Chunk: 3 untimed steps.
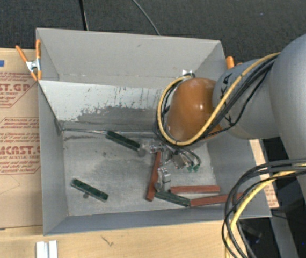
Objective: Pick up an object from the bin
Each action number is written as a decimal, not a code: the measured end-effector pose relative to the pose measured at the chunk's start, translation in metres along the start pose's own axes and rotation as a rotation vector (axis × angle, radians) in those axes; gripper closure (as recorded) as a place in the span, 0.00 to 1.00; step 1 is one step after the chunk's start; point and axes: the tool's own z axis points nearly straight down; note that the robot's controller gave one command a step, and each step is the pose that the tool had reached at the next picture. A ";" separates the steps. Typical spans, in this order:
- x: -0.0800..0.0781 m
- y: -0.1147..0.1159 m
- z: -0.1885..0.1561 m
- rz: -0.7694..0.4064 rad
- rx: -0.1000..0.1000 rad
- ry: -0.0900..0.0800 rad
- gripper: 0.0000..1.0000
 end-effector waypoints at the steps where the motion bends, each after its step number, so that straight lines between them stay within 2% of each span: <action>1: 0.049 0.006 0.000 -0.551 -0.001 0.002 1.00; 2: 0.049 0.006 0.000 -0.552 -0.001 0.002 1.00; 3: 0.029 0.004 -0.159 -0.569 0.001 -0.002 1.00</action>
Offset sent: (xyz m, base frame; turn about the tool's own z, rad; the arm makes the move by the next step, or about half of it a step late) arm 0.0000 0.0000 0.0000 0.0000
